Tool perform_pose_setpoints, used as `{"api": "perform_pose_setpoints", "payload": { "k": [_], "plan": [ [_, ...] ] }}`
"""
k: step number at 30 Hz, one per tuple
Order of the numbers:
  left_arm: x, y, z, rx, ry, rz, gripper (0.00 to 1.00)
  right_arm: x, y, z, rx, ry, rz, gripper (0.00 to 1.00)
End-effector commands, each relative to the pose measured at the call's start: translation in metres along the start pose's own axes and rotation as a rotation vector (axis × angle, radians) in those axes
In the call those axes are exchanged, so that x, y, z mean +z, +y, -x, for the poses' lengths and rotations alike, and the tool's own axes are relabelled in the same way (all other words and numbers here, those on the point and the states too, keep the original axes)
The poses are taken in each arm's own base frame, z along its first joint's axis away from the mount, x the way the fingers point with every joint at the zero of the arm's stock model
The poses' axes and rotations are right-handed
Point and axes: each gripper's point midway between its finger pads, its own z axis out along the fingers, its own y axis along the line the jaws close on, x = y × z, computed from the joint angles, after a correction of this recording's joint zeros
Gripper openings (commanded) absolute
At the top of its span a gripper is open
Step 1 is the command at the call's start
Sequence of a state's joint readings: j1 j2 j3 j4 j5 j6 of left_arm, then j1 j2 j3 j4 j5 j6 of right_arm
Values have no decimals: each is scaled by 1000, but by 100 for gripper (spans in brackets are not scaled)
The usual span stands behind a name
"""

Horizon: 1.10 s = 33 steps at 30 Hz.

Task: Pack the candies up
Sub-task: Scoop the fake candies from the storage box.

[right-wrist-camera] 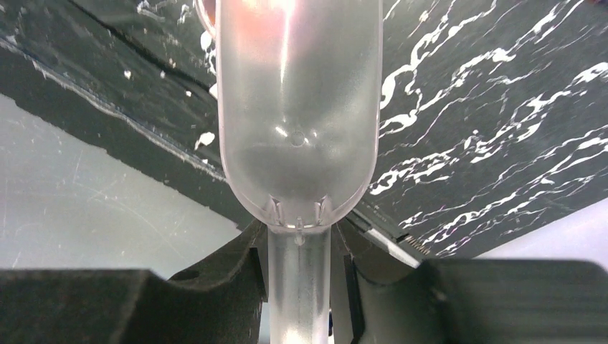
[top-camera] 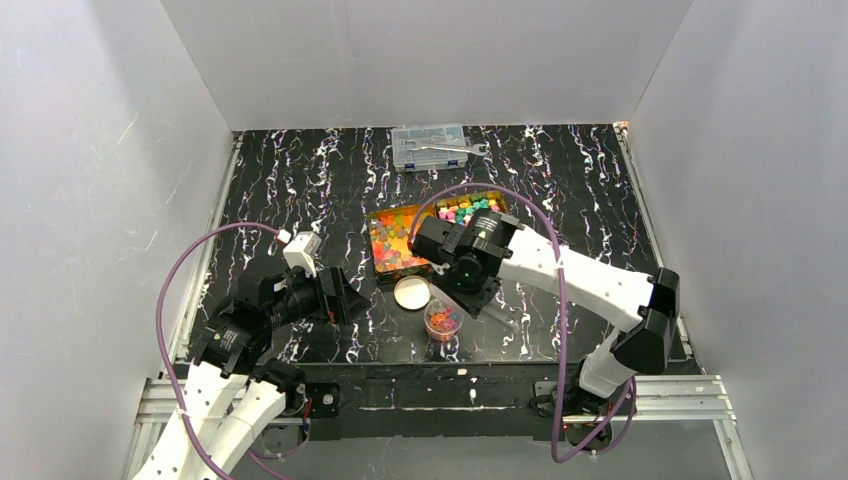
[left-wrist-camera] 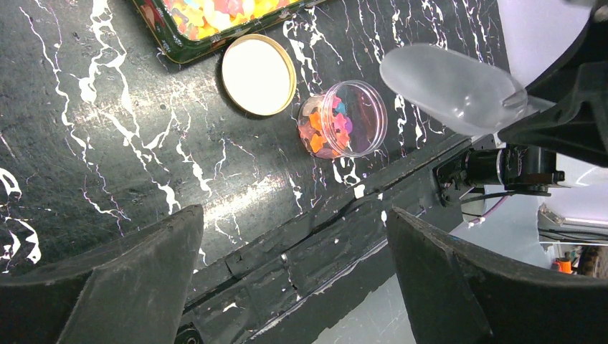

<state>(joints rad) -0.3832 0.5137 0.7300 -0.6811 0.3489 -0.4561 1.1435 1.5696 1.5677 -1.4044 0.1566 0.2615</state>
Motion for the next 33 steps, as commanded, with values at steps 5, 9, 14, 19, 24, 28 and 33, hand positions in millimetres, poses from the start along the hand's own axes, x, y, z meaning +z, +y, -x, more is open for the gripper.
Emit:
{"api": "perform_pose_setpoints", "payload": {
  "k": [5,9,14,19,24,28,33],
  "plan": [
    [0,-1,-1,16,-3,-12,98,-3,-26,52,-51,-63,-147,1],
    [0,-1,0,17,-6,-11,98,7,-34,69,-75,-50,-196,1],
    [0,0,0,16,-4,-8,98,18,-48,90,-64,-28,-244,1],
    [0,0,0,17,-6,-5,98,31,-64,107,-54,-6,-290,1],
    [0,0,0,16,-9,-6,98,44,-73,125,-55,8,-319,1],
    [-1,0,1,17,-13,-5,98,54,-74,141,-57,3,-325,1],
    [-1,0,1,17,-13,-5,98,70,-76,150,-63,29,-345,1]
  ]
}}
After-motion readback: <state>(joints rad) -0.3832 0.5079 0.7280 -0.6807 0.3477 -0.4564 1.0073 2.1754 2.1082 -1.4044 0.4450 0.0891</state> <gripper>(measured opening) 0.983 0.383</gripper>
